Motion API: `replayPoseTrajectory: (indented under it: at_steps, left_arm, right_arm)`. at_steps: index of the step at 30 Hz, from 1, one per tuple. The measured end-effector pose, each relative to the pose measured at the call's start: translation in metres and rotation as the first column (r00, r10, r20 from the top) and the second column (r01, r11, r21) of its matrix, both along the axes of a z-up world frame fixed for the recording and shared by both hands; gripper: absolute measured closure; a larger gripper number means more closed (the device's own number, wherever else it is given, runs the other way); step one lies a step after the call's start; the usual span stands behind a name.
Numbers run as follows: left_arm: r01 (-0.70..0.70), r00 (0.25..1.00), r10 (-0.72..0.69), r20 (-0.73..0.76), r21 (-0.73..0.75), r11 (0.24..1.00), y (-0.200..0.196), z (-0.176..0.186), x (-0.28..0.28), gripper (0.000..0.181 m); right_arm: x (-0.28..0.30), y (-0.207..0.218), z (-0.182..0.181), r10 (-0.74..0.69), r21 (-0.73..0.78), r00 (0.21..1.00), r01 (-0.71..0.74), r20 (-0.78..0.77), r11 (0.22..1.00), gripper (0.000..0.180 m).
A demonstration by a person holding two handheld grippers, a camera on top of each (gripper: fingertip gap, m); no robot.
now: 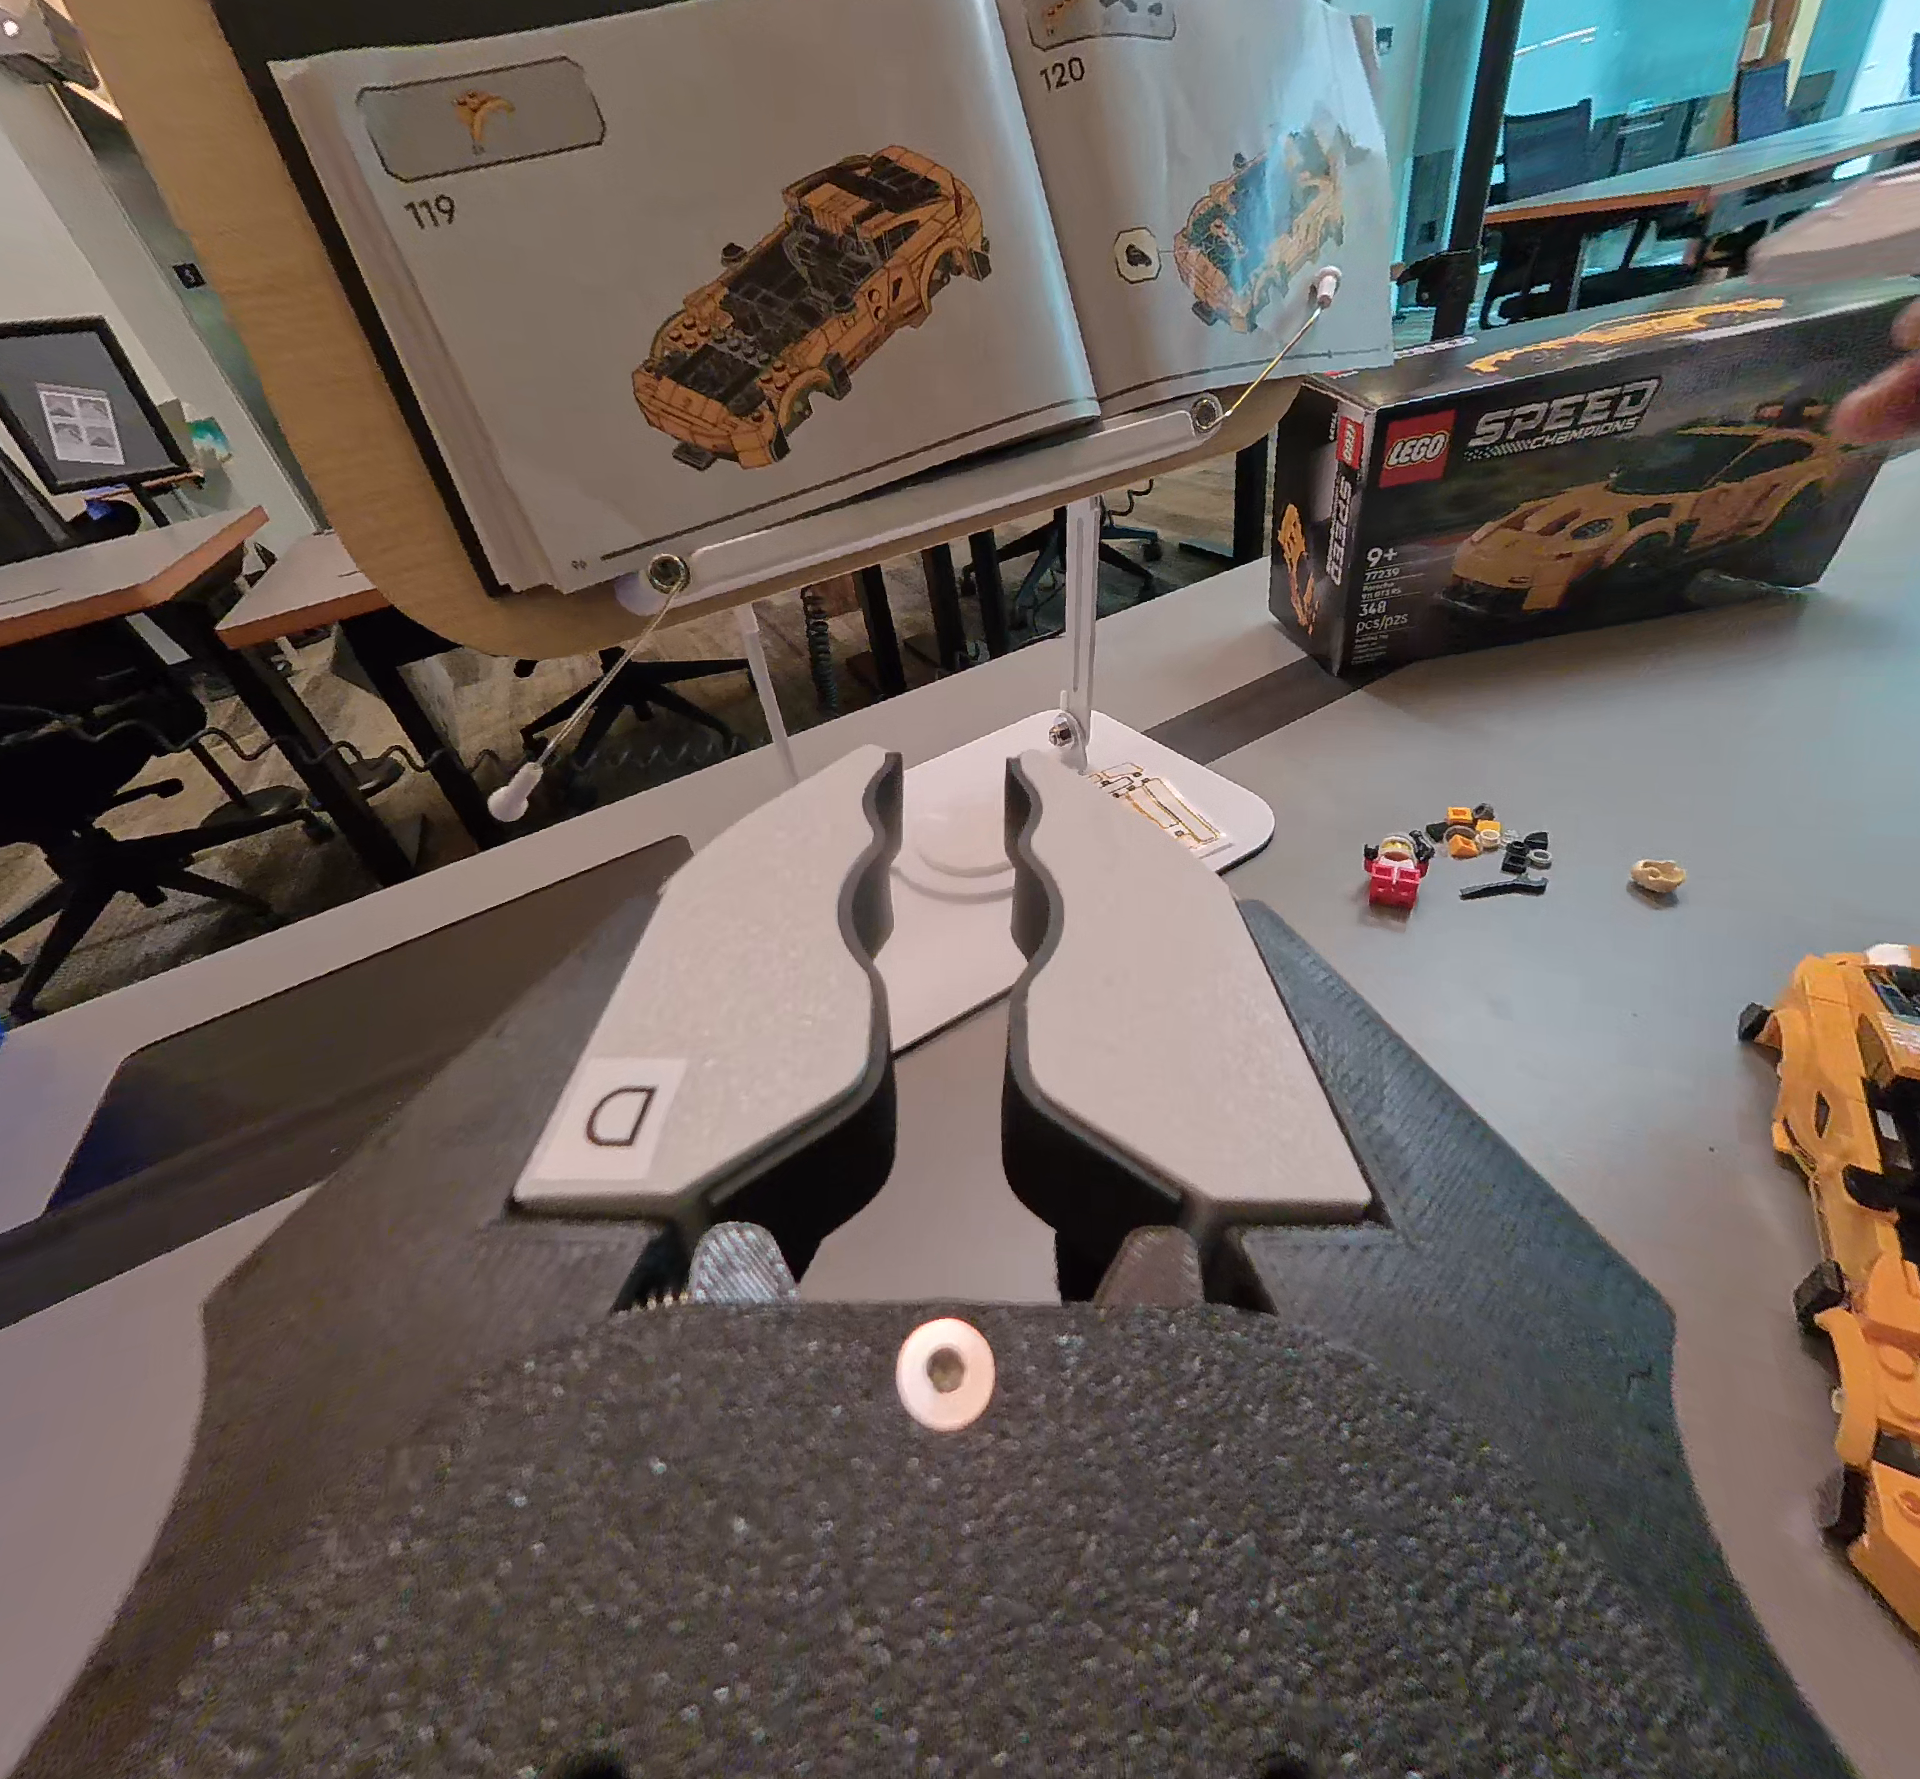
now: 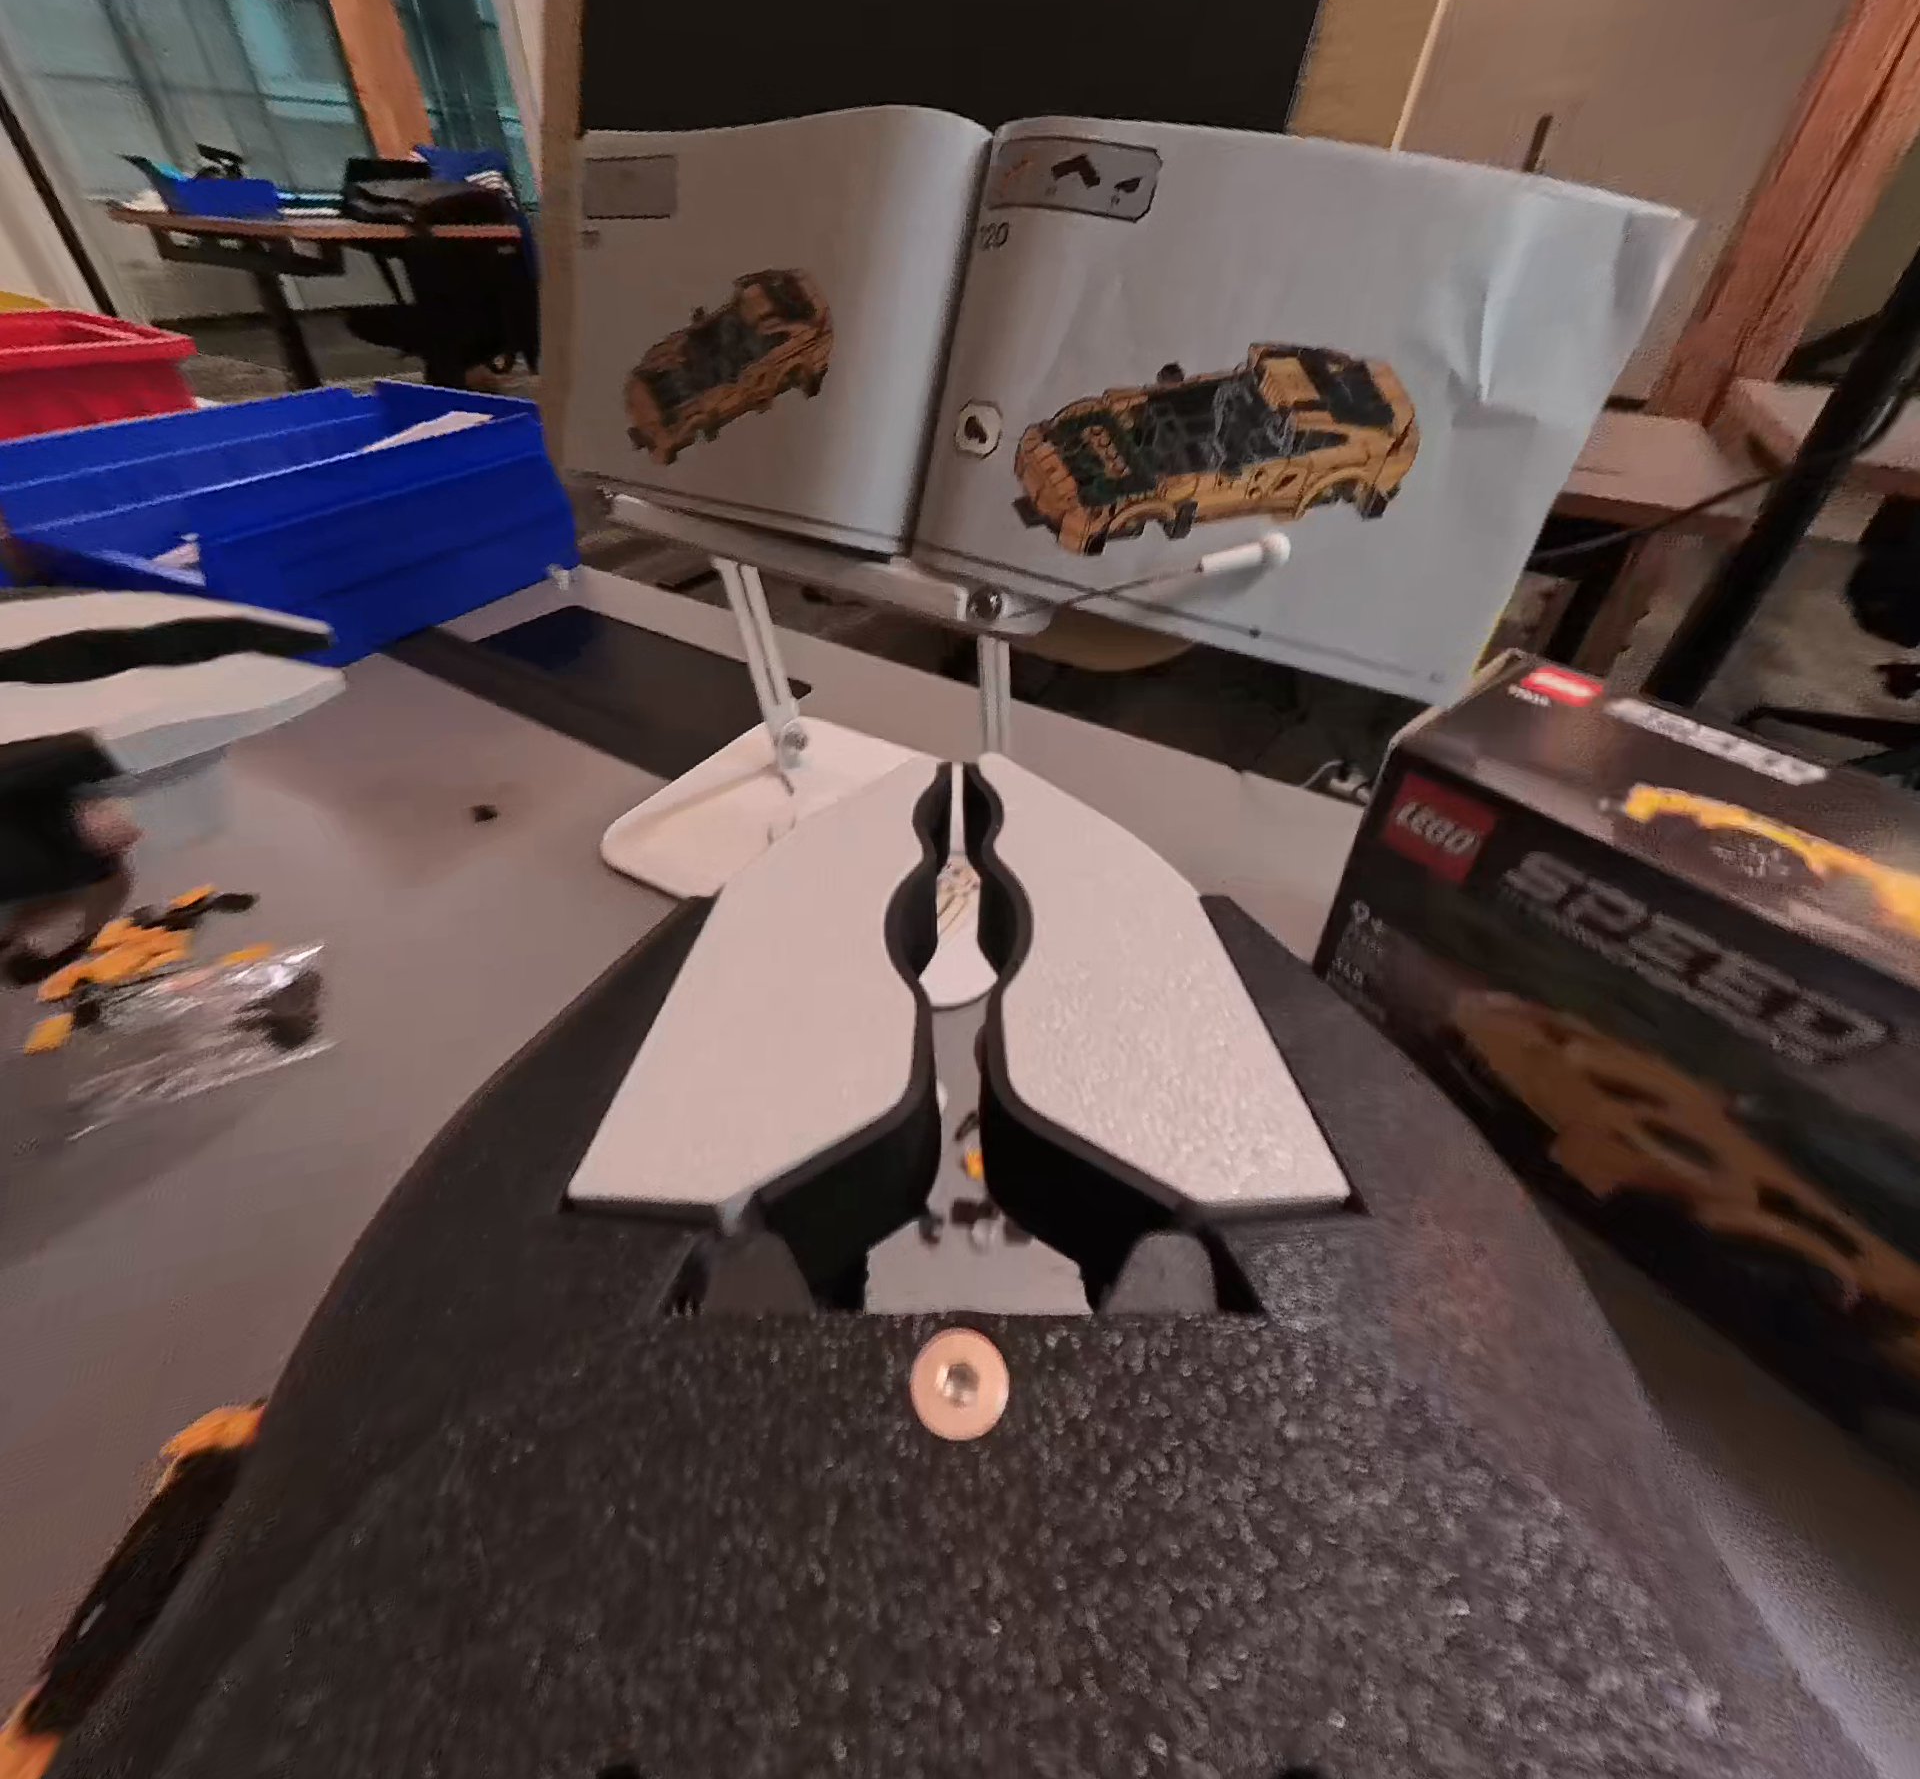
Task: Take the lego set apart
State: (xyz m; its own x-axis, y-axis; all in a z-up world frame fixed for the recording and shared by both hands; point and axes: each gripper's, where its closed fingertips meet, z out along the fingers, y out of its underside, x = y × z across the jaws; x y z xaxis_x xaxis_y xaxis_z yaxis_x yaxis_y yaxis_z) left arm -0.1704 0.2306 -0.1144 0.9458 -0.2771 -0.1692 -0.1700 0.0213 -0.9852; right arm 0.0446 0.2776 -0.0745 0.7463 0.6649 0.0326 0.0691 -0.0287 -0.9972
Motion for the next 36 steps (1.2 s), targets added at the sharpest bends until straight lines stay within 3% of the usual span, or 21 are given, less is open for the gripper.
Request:
replayPoseTrajectory:
  at_steps: [5,11,15,21,28,36]
  left_arm:
    - [-0.006,1.0,0.006,-0.009,0.008,1.0,0.001,0.004,0.002,0.163]
    - [-0.033,0.999,0.033,0.0,0.047,0.998,0.014,0.025,-0.004,0.163]
    - [-0.062,0.997,0.067,-0.046,0.097,0.993,0.04,0.049,-0.01,0.164]
    - [-0.104,0.995,0.102,0.019,0.123,0.987,0.091,0.076,-0.021,0.163]
    - [-0.136,0.991,0.134,0.024,0.094,0.986,0.117,0.073,-0.034,0.164]
    - [-0.128,0.991,0.125,0.048,0.077,0.989,0.121,0.067,-0.041,0.168]
  right_arm:
    - [0.03,-0.032,-0.004,-0.026,0.007,1.0,0.026,0.001,1.0,0.177]
    - [0.036,-0.038,-0.012,-0.022,0.026,0.999,0.023,-0.04,0.999,0.177]
    - [0.031,-0.039,-0.014,0.0,0.041,1.0,0.001,-0.029,0.999,0.177]
    - [0.037,-0.039,-0.007,0.001,0.096,0.999,0.002,-0.032,0.995,0.177]
    - [0.039,-0.031,-0.023,-0.007,0.067,1.0,0.008,-0.027,0.998,0.178]
    - [0.033,-0.033,-0.033,0.003,0.065,1.0,-0.003,0.007,0.998,0.178]
